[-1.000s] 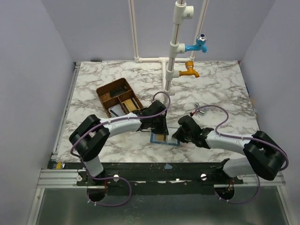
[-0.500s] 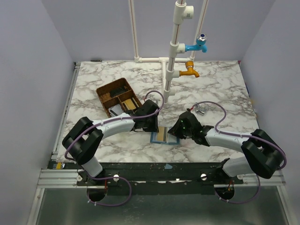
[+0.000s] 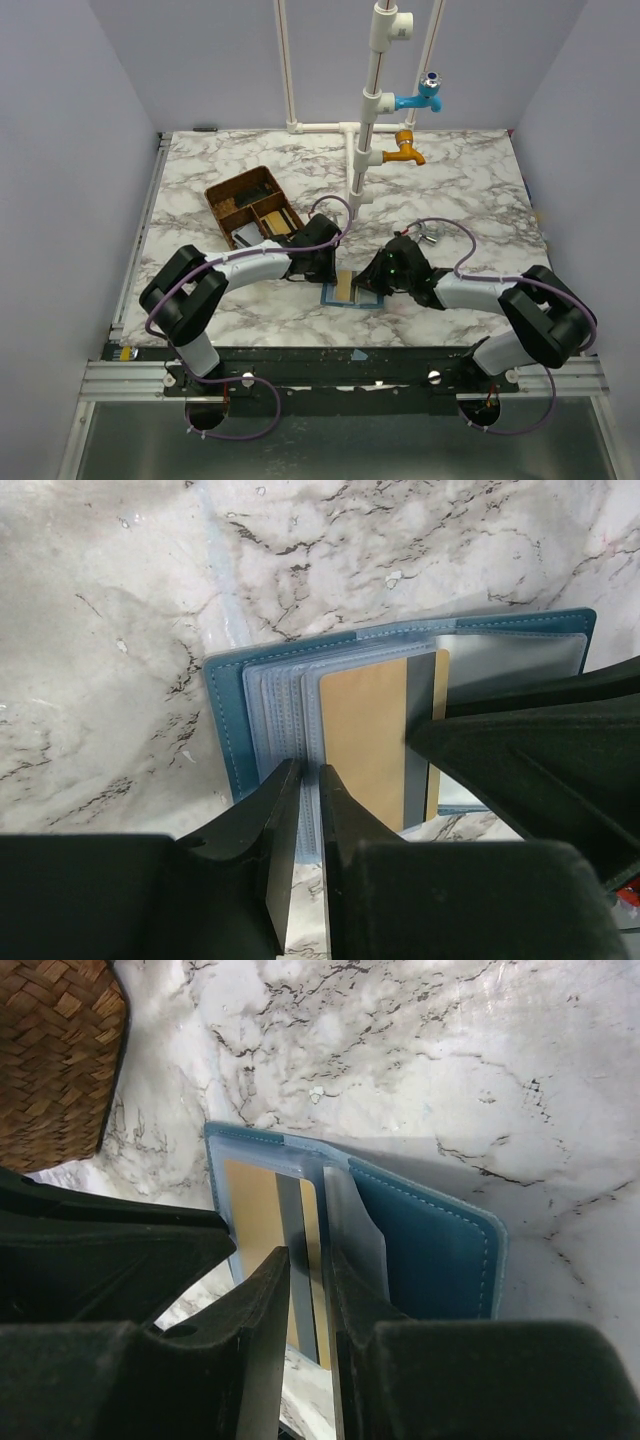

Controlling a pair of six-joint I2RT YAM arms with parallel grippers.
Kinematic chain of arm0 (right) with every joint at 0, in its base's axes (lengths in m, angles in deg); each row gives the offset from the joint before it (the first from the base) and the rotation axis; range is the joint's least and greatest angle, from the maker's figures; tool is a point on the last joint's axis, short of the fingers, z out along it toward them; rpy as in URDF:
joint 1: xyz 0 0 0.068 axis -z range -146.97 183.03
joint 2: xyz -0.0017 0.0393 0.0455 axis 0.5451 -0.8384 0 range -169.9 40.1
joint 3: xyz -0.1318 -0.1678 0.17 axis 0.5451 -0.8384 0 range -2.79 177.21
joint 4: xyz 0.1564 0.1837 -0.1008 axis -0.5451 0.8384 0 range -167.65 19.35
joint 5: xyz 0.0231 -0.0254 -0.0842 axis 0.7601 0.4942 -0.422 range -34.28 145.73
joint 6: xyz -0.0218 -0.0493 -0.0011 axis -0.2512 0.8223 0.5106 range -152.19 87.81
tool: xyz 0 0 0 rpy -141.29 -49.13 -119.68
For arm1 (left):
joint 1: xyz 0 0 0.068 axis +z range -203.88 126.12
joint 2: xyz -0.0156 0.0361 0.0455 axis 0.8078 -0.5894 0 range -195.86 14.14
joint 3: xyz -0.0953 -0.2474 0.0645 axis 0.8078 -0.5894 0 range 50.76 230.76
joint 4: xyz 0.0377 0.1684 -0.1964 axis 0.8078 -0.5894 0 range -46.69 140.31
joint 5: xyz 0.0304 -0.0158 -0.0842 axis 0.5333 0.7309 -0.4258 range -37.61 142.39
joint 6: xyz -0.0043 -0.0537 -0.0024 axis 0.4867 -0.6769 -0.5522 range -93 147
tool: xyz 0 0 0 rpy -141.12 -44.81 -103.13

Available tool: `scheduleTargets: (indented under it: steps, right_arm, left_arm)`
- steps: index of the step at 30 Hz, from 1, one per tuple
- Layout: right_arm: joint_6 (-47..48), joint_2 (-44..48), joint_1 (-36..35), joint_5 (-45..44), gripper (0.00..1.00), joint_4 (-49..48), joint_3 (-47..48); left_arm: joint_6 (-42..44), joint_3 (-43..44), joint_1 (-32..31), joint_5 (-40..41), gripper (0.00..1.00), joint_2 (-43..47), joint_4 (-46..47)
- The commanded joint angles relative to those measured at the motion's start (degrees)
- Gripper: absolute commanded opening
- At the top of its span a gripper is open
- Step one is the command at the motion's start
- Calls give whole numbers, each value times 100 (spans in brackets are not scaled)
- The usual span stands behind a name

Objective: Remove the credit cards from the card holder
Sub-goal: Remove the credit card from the card holder.

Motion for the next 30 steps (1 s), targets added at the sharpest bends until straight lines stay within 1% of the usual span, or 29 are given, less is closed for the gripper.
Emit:
scheduleTargets:
  steps: [1, 10, 19, 24, 26, 30]
  right_arm:
    - [6, -113, 66, 225, 24, -263, -138]
    - [-165, -119, 331, 805, 24, -1264, -654]
    - [-398, 91, 674, 1160, 27, -2020, -1179]
    - [-573, -10, 721, 1293, 27, -2468, -1361]
    - [-667, -145, 728, 1378, 26, -2699, -1381]
    - [-848, -396, 737, 1502, 20, -3131, -1431]
  left_arm:
    - [-9, 67, -25, 7, 14, -252, -142]
    - [-157, 159, -25, 97, 6, -519, -417]
    - [-369, 12, -29, 173, 5, -537, -492]
    - [-431, -71, -30, 142, 5, -544, -463]
    - [-437, -78, -30, 124, 5, -548, -462]
    - [-465, -95, -27, 124, 5, -541, -466]
